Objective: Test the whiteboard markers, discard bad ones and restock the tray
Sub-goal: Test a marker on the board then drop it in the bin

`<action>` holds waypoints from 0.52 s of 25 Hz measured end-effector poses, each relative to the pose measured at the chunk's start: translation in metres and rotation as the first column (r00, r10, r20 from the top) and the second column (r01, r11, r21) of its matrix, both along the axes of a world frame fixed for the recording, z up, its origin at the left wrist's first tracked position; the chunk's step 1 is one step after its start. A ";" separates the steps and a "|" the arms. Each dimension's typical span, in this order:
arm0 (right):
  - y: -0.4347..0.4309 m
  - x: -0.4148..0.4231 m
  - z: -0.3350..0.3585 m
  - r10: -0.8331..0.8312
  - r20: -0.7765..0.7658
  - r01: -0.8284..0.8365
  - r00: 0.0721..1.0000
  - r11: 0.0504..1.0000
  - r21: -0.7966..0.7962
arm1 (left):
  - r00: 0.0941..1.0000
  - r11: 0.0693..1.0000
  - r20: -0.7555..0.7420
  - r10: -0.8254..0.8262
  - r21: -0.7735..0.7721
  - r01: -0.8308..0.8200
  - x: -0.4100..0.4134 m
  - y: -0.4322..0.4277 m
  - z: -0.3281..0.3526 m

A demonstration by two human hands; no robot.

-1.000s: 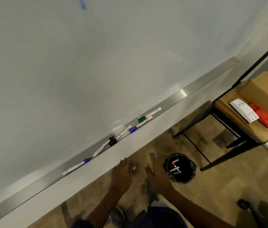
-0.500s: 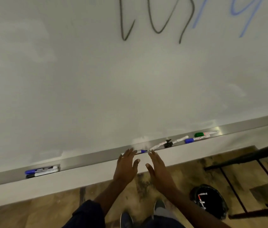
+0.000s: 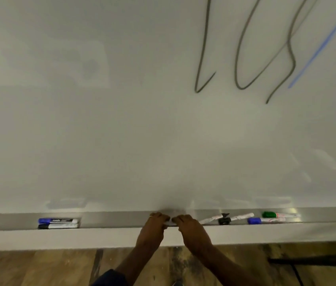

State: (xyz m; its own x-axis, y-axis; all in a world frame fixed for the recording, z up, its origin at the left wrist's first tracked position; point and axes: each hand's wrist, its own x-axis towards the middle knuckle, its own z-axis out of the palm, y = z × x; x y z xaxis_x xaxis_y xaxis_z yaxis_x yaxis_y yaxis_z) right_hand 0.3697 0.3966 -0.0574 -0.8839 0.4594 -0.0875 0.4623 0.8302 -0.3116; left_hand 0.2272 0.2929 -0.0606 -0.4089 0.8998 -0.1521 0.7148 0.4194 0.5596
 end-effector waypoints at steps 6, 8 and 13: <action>0.009 -0.011 0.008 0.043 -0.061 -0.045 0.997 0.998 -0.039 | 0.989 0.954 -0.147 -0.009 0.295 0.052 -0.014 -0.010 0.037; 0.012 -0.017 0.019 0.046 -0.181 -0.034 0.982 0.997 0.067 | 0.972 0.871 -0.232 -0.024 0.473 0.134 -0.028 -0.013 0.069; 0.001 -0.050 0.180 -0.022 -0.758 0.131 0.652 0.988 0.085 | 0.952 0.577 -0.268 0.147 0.805 0.137 -0.051 -0.023 0.239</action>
